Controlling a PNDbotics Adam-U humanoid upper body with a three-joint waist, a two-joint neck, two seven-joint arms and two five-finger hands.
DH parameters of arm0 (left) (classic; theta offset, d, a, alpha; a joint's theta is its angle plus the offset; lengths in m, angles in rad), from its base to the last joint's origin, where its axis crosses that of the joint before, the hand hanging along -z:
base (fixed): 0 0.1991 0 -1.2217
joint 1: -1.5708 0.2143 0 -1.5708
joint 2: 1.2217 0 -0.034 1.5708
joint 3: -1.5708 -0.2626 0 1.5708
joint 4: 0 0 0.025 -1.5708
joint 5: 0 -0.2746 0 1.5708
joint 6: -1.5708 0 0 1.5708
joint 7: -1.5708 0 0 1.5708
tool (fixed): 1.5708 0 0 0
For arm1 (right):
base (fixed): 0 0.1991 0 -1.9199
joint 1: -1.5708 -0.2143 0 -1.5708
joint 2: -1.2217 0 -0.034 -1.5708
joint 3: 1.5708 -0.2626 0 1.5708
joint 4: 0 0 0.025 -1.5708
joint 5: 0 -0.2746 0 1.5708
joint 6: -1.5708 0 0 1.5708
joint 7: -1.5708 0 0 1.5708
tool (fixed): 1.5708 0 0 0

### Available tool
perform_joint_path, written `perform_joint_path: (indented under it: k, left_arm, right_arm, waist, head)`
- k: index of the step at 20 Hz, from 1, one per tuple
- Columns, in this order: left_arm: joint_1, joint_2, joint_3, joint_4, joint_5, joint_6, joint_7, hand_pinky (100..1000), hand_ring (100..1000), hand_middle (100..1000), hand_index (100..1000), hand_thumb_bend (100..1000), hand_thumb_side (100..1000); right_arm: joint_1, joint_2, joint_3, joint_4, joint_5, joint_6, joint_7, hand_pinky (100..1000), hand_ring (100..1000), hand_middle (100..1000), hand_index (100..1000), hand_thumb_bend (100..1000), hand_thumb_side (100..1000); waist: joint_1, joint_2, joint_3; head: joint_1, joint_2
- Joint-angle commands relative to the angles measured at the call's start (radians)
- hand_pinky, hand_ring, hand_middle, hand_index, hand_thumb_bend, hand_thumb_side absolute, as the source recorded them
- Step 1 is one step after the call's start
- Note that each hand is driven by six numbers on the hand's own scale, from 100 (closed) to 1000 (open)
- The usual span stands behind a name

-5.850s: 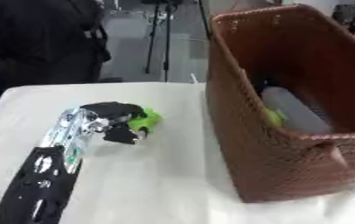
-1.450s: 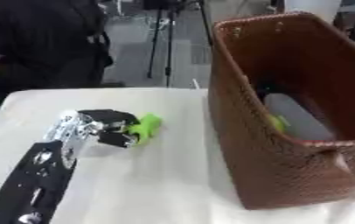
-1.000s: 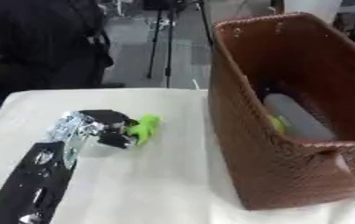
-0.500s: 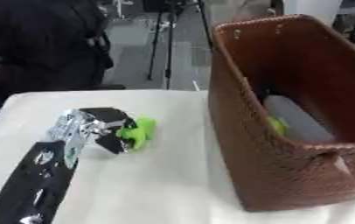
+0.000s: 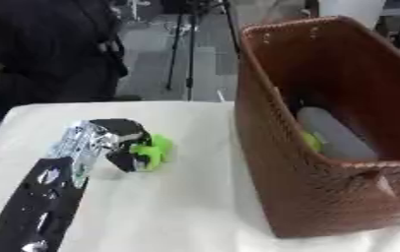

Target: Pick up objects on the table and place them in the box.

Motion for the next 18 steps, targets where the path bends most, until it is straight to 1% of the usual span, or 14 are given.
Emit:
perform_joint_path:
  k: [1,3,7,17,18]
  left_arm:
    - [-0.013,0.011,0.012,-0.025,0.014,-0.073,-0.053,442,428,422,585,100,277]
    - [-0.013,0.011,0.009,-0.024,0.020,-0.061,-0.021,412,413,408,573,100,274]
    - [-0.013,0.012,0.006,-0.024,0.024,-0.059,0.012,390,395,393,561,100,270]
    - [-0.022,0.018,0.002,-0.095,0.029,-0.068,0.028,385,386,384,555,100,259]
    - [-0.024,0.020,0.002,-0.107,0.030,-0.069,0.029,385,384,383,553,100,292]
  right_arm:
    - [-0.006,-0.005,-0.004,-0.012,-0.002,-0.095,-0.097,792,735,684,731,100,868]
    - [-0.006,-0.005,-0.004,-0.012,-0.001,-0.094,-0.097,792,735,684,731,100,867]
    - [-0.007,-0.006,-0.004,-0.012,-0.002,-0.094,-0.097,792,735,684,731,100,864]
    - [-0.005,-0.012,-0.005,-0.012,-0.008,-0.095,-0.097,792,736,683,730,100,860]
    - [-0.004,-0.013,-0.005,-0.012,-0.009,-0.096,-0.097,792,735,682,730,100,867]
  waist:
    - [-0.002,-0.013,-0.001]
    - [-0.001,-0.013,-0.001]
    - [0.000,-0.014,-0.001]
    - [0.001,-0.018,0.001]
    - [0.001,-0.018,0.000]
  head:
    - [0.002,-0.015]
    - [0.001,-0.016]
    - [0.000,-0.017]
    - [-0.002,-0.017]
    - [-0.002,-0.016]
